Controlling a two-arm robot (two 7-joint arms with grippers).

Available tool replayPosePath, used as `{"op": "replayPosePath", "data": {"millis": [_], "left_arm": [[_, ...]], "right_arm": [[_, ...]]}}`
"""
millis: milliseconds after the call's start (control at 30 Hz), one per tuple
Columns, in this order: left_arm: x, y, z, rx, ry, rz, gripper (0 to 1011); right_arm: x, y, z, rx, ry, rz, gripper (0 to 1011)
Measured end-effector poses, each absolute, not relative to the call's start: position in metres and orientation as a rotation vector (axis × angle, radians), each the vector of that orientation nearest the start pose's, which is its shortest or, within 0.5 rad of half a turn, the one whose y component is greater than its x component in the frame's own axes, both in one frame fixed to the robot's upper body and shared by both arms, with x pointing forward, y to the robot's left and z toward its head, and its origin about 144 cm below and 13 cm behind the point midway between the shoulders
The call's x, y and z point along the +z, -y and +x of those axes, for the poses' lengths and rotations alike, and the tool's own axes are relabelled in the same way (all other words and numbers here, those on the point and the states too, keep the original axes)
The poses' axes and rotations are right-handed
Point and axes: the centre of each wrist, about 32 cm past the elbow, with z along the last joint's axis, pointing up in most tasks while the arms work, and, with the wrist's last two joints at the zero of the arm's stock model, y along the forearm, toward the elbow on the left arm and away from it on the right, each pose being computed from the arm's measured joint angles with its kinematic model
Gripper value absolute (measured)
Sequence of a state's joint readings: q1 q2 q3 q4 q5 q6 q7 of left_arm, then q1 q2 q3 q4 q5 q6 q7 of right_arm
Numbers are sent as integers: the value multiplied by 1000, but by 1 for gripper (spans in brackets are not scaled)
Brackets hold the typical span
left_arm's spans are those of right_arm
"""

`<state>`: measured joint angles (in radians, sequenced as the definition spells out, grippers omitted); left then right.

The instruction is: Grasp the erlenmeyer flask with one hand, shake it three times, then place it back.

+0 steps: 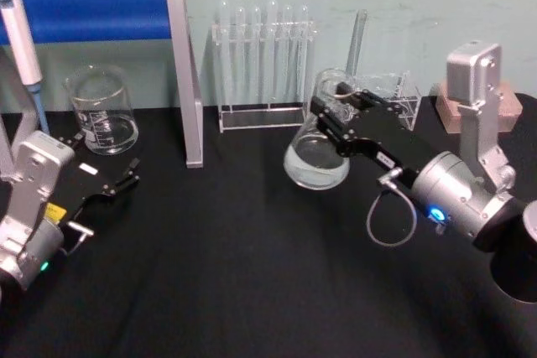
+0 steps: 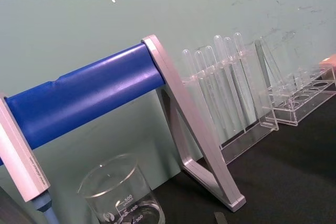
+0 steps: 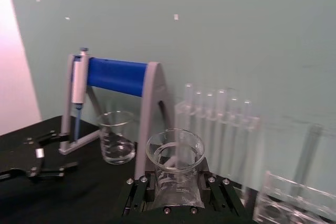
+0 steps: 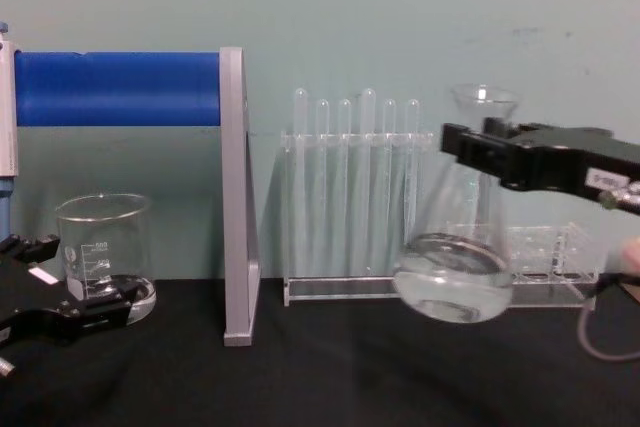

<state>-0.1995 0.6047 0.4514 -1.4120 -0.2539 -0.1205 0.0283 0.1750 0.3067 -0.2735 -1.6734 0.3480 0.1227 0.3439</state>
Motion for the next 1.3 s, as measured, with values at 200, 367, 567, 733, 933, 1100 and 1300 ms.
{"op": "replayPosePath", "data": {"millis": [200, 367, 567, 733, 933, 1100, 1300], "left_arm": [[1140, -310, 489, 1248, 285, 305, 1001], [1140, -310, 489, 1248, 285, 305, 1001], [1140, -310, 489, 1248, 285, 305, 1001], [1140, -310, 489, 1248, 285, 305, 1001], [1140, -310, 489, 1248, 285, 305, 1001], [1140, -310, 489, 1248, 285, 304, 1001], [1140, -310, 489, 1248, 285, 304, 1001]], "right_arm": [[1217, 216, 494, -882, 46, 44, 457], [1216, 216, 494, -866, 46, 39, 457], [1215, 221, 496, -840, 38, 19, 457], [1212, 226, 499, -811, 44, 4, 457], [1207, 231, 501, -766, 50, -17, 457], [1200, 236, 500, -726, 55, -33, 457], [1192, 239, 499, -693, 65, -51, 457]]}}
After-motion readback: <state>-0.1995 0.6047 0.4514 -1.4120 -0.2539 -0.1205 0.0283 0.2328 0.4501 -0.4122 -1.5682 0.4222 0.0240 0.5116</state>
